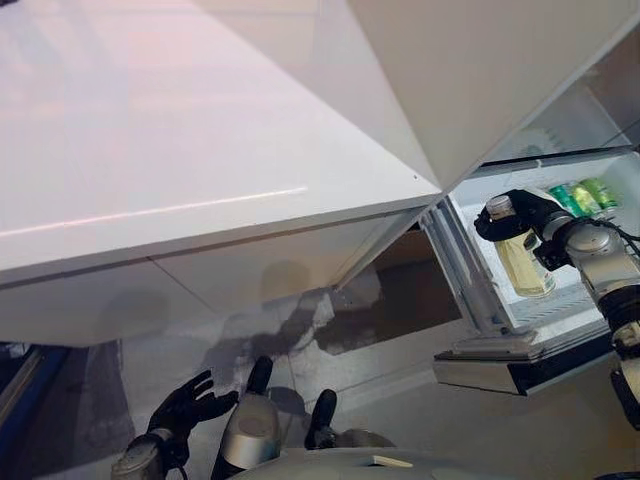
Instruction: Put drinks into fridge and close the fridge
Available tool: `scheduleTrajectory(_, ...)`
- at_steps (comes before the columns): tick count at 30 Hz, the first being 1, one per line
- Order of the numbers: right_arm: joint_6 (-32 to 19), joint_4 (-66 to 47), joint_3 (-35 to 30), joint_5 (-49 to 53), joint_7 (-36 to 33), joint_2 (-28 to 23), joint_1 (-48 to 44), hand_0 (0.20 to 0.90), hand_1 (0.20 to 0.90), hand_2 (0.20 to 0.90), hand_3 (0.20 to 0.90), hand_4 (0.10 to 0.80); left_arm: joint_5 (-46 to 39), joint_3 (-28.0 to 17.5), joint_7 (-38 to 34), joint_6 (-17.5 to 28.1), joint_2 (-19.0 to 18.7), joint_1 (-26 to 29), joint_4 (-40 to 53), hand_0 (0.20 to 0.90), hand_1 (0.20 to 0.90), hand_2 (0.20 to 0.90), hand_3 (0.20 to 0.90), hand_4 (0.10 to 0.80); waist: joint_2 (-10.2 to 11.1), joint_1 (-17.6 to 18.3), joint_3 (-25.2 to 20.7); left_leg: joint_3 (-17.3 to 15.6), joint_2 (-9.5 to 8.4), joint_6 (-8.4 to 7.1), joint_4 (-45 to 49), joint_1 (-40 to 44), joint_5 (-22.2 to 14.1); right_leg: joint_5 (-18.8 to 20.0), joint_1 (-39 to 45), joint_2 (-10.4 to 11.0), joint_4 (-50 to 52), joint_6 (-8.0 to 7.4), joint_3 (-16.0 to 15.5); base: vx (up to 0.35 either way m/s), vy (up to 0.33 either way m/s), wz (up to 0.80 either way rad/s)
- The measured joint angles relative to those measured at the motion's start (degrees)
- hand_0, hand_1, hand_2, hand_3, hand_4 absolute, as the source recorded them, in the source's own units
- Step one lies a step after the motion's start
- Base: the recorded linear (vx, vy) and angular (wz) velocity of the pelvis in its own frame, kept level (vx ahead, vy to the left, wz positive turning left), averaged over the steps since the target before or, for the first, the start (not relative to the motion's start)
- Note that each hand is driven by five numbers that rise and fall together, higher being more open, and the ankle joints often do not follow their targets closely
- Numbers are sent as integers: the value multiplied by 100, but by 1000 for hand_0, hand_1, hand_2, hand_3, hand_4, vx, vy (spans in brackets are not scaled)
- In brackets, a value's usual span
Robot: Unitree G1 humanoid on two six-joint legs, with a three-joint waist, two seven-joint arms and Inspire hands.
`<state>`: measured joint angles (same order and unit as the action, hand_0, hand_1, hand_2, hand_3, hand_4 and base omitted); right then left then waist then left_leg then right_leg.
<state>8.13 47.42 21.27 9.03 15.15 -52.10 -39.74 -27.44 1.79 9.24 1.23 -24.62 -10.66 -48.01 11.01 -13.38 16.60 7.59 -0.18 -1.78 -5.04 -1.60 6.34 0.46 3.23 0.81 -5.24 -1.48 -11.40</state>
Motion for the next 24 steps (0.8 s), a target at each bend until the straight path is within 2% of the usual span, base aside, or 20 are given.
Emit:
scheduleTrajectory(5,304,417,-10,2,-422,166,-592,300,300,300,200,100,-145,27,-139,-262,-146,132,340,900,900,900,900,800,-32,-87,315,66,-3,-15,93,-218,4,22,-151,-9,0,31,-48,13,-28,7)
scheduleTrajectory(8,504,690,125,50,-417,175,-1008,300,300,300,200,100,-297,38,-288,-507,-155,516,324,900,900,900,900,800,-71,-118,403,84,-4,-19,155,-378,8,40,-286,-13,1,56,-35,-124,10,2)
scheduleTrajectory(12,664,923,244,71,-589,174,-1711,300,300,300,200,100,-768,194,-415,-544,-183,1158,320,900,900,900,900,800,-243,-91,660,56,7,-34,188,-652,44,115,-556,-20,2,124,-9,-120,86,-5)
scheduleTrajectory(18,968,1118,269,419,-713,208,-1896,300,300,300,200,100,-1026,309,-493,-605,-158,1618,316,900,900,900,900,800,-470,-52,851,36,7,-34,177,-698,43,116,-605,-16,3,126,0,-14,31,-1)
scheduleTrajectory(24,1392,1660,403,316,-586,390,-2256,300,300,300,200,100,-1103,371,-544,-619,-159,1861,162,900,900,900,900,800,-489,-54,863,9,14,-36,173,-732,42,116,-649,-2,3,126,-12,2,7,-1)
